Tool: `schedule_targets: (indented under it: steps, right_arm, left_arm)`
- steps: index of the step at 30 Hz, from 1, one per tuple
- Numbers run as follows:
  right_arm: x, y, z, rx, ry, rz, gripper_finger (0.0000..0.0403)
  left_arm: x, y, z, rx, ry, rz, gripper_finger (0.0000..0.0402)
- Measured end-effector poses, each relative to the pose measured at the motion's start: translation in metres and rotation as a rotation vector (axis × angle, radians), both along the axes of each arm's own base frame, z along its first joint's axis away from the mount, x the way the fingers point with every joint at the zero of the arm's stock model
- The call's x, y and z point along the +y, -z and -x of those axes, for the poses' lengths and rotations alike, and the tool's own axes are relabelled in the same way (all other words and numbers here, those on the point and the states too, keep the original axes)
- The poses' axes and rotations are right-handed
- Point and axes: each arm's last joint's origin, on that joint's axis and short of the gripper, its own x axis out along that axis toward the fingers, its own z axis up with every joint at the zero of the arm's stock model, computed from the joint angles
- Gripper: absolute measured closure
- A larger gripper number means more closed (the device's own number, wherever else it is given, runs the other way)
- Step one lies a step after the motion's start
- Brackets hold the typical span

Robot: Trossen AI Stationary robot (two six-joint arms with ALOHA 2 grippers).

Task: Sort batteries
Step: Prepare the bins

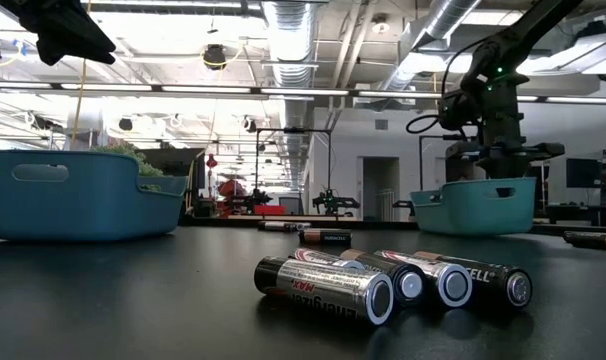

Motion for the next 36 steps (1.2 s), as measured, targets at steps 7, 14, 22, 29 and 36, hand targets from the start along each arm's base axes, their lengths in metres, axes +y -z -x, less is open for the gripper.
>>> schedule_targets:
  steps: [7, 14, 22, 29, 36]
  right_arm:
    - [0.0, 0.0, 0.0, 0.001, 0.0, -0.002, 0.034]
    - [0.001, 0.0, 0.001, 0.006, -0.03, -0.01, 0.034]
    - [-0.001, 0.0, -0.001, -0.011, -0.065, 0.015, 0.034]
    - [0.002, -0.005, 0.001, -0.015, -0.073, 0.022, 0.034]
    - [0.013, -0.03, 0.009, -0.079, -0.068, 0.121, 0.034]
  left_arm:
    - [0.0, 0.0, 0.0, -0.001, 0.0, 0.0, 0.0274]
    - [0.0, 0.0, 0.0, 0.0, 0.0, 0.0, 0.0274]
    - [0.0, 0.0, 0.0, 0.0, 0.0, 0.0, 0.0274]
    - [0.0, 0.0, 0.0, 0.0, 0.0, 0.0, 0.0274]
    - [0.0, 0.0, 0.0, 0.0, 0.0, 0.0, 0.0274]
